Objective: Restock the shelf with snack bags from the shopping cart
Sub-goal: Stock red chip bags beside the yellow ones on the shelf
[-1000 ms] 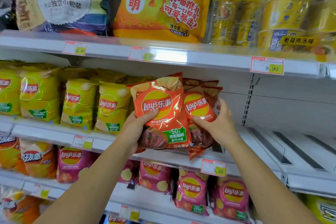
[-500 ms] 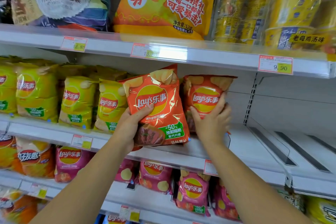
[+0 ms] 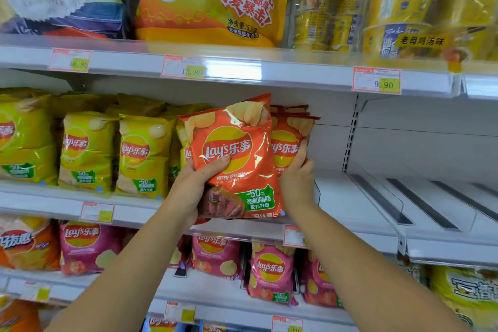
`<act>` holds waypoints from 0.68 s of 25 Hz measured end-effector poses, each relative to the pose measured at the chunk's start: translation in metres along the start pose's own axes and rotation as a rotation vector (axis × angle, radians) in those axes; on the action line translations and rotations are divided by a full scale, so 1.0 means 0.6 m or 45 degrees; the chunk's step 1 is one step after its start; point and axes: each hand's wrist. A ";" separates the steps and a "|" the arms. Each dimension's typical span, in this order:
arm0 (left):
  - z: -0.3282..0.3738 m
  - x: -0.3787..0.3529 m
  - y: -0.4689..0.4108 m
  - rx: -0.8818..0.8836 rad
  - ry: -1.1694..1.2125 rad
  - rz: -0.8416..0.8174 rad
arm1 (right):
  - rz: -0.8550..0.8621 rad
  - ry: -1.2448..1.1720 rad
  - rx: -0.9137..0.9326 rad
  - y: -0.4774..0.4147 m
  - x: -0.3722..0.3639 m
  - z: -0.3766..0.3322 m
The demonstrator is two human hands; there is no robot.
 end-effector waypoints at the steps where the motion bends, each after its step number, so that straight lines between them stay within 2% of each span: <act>1: -0.002 -0.003 0.002 0.009 -0.010 0.002 | -0.042 0.006 -0.015 -0.004 0.005 -0.004; 5: -0.005 0.003 0.009 0.014 -0.037 0.027 | -0.300 0.061 -0.067 0.010 0.030 0.009; 8: -0.002 0.002 0.013 0.030 -0.037 0.038 | -0.530 -0.017 -0.150 0.005 0.067 0.014; 9: 0.000 -0.003 0.014 0.038 -0.042 0.033 | -0.547 -0.074 -0.136 0.003 0.087 0.007; 12: 0.002 -0.038 0.022 0.043 -0.067 -0.033 | -0.482 -0.449 -0.057 0.024 0.151 -0.012; 15: -0.011 -0.109 0.029 0.029 -0.077 -0.207 | -0.815 -0.881 -0.241 0.067 0.197 -0.004; 17: -0.020 -0.169 0.026 0.008 -0.180 -0.301 | -0.826 -0.974 -0.388 0.048 0.222 0.032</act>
Point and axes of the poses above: each hand's wrist, its own y-axis away from the middle knuckle, its own x-axis out of the back of the hand, z = x × y, and after that the axes turned 9 degrees about -x, right-handed
